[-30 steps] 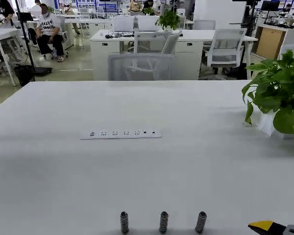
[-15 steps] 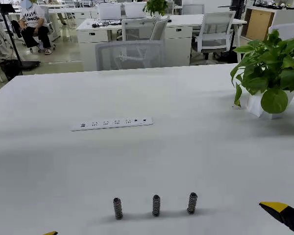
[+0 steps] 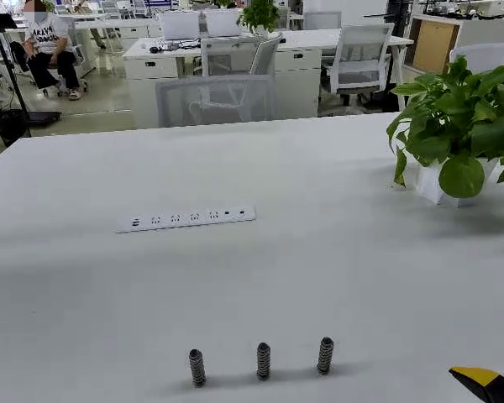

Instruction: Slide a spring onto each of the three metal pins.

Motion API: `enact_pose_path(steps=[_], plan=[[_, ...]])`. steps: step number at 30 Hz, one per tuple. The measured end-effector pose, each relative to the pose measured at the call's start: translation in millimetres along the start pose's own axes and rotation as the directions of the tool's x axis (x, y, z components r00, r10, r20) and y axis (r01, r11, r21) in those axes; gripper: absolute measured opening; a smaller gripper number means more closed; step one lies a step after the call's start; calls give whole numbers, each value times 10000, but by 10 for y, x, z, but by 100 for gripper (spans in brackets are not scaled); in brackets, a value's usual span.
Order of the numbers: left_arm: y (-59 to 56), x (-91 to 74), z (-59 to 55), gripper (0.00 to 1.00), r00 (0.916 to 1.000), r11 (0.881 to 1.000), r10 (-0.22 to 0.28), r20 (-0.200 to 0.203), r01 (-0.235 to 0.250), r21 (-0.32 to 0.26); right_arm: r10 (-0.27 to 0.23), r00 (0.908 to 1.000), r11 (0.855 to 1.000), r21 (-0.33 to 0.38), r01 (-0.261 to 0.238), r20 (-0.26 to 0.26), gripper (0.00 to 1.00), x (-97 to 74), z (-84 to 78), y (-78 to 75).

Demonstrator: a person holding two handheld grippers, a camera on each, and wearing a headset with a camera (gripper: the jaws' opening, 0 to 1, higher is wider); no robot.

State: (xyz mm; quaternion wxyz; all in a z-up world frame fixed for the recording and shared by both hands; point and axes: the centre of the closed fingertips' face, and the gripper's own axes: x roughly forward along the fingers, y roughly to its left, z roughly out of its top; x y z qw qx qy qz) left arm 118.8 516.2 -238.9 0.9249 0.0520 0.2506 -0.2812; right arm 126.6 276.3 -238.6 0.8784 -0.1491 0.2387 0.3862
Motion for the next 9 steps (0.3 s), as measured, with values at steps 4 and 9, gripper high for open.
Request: enact_pose_path(steps=[4, 9], plan=[[-8, -2, -5, 97, 10000, 10000, 1, 15, -1, -59, 29, 9999, 10000, 48, -30, 170, 99, 2, 70, -11], [8, -12, -3, 97, 10000, 10000, 90, 21, -90, 37, 61, 9998, 10000, 57, -62, 188, 98, 44, 31, 11]])
